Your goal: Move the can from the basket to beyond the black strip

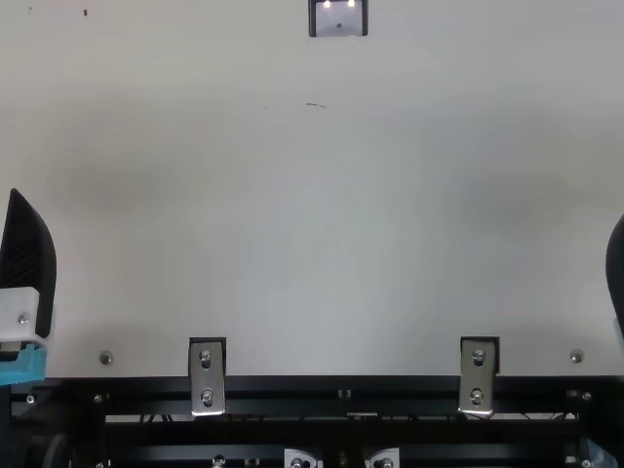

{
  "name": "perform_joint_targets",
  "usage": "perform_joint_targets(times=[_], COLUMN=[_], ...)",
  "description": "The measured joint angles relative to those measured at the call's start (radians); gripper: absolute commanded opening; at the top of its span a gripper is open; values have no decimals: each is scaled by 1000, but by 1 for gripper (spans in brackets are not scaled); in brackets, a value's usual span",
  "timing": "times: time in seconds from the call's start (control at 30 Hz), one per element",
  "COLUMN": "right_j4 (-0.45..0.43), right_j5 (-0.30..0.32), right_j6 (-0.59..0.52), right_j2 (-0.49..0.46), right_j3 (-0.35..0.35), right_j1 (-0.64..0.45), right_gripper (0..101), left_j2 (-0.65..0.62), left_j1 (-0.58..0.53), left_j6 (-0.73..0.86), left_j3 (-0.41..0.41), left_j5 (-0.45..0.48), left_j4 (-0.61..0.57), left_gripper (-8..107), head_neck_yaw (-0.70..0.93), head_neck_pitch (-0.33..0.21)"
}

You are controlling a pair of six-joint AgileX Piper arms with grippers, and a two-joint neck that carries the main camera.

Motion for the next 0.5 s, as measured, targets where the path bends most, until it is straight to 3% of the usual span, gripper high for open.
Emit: perform_joint_targets(times=[0.5], right_j4=[0], right_j5=[0], right_j6=[0], right_j2=[0], right_j3=[0], right_j1=[0], right_gripper=[101], left_j2=[0], left_j1=[0], left_j6=[0], left_j3=[0], left_j5=[0], left_j4=[0], left_gripper=[90], head_neck_yaw=[0], head_neck_pitch=[0])
